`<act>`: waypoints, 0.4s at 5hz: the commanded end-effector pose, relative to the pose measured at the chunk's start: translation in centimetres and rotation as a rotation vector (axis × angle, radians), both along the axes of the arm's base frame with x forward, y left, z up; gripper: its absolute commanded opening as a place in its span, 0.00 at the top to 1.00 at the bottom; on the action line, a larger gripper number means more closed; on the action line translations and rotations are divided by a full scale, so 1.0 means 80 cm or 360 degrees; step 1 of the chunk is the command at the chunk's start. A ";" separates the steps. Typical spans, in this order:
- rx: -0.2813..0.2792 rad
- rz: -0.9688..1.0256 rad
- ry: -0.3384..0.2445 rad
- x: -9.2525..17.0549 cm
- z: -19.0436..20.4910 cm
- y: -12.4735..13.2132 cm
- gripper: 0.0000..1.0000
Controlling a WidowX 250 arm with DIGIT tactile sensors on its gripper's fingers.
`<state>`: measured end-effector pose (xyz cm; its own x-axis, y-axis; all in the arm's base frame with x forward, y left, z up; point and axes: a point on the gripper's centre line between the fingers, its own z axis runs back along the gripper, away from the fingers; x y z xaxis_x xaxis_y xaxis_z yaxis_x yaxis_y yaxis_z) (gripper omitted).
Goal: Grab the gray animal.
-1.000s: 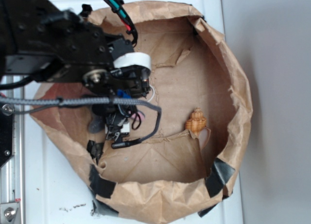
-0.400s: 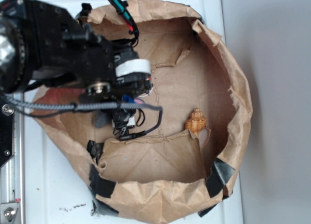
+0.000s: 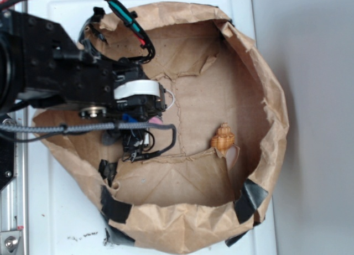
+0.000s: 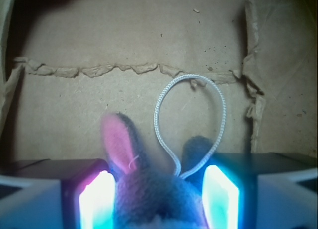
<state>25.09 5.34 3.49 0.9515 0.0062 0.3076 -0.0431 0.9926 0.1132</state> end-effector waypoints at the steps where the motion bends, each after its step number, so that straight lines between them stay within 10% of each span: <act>1: -0.0014 0.0027 -0.0090 0.015 0.039 0.000 1.00; 2: -0.0135 0.0075 -0.0080 0.026 0.075 -0.005 1.00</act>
<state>25.86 4.54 6.85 0.9574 0.0826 0.2766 -0.0911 0.9957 0.0180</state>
